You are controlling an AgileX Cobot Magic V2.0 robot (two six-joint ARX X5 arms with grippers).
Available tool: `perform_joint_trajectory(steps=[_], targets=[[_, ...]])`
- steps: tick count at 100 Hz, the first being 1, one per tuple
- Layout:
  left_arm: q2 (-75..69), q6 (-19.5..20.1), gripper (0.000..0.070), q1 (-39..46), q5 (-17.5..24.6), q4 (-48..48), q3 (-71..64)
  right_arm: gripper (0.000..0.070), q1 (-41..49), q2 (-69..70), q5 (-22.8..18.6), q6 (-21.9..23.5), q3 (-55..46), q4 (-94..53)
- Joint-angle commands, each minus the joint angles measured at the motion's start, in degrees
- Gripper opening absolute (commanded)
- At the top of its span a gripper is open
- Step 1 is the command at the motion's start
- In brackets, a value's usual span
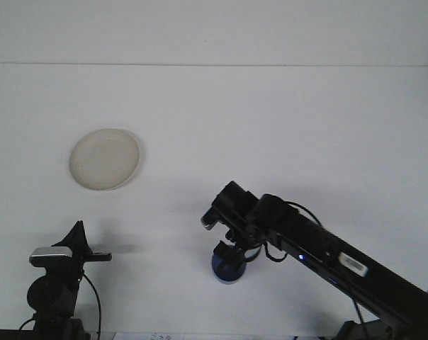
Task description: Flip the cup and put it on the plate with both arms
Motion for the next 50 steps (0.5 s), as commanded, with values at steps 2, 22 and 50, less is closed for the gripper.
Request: perform_joint_trajectory(steps=[2,22,50], targets=[[-0.07,-0.13,0.0016,0.04,-0.04,0.66,-1.11,0.0426,-0.24,-4.92,2.14,-0.63,1.70,0.96],[-0.07,-0.13,0.0016,0.04,-0.04,0.66,-1.11,0.0489,-0.87,-22.32,8.00,0.98,-1.01,6.10],[-0.07,-0.13,0.0016,0.04,-0.04,0.66,-1.11,0.0489,-0.87,-52.09,12.37,2.64,-23.02,22.53]])
